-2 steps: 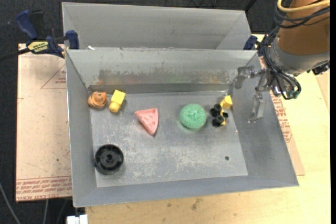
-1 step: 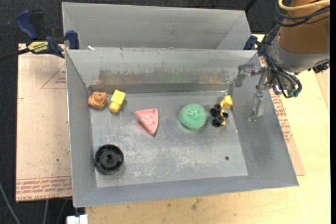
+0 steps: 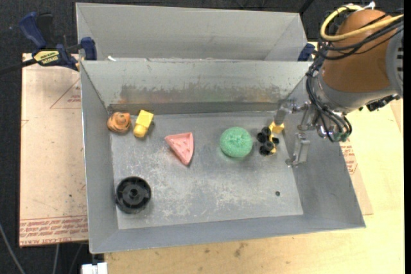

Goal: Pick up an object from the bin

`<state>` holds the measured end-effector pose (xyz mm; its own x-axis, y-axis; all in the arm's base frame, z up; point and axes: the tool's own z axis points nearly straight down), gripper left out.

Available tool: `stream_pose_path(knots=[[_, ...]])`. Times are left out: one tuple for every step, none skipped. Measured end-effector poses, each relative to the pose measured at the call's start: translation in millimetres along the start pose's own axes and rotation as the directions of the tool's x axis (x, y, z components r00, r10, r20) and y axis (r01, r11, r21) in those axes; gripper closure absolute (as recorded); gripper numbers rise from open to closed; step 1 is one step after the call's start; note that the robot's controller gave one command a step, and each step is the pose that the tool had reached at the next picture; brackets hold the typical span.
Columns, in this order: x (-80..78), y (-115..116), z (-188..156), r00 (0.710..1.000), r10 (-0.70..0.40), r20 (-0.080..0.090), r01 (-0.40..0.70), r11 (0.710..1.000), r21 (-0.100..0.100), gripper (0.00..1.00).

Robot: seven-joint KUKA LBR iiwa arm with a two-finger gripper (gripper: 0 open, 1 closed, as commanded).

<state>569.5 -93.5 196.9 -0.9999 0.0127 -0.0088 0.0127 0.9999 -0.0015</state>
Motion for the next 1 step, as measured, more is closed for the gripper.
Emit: stream_pose_path(knots=[[2.5, 13.4, 28.5, 0.998, -0.060, -0.011, 0.060, 0.998, -0.003, 0.00]])
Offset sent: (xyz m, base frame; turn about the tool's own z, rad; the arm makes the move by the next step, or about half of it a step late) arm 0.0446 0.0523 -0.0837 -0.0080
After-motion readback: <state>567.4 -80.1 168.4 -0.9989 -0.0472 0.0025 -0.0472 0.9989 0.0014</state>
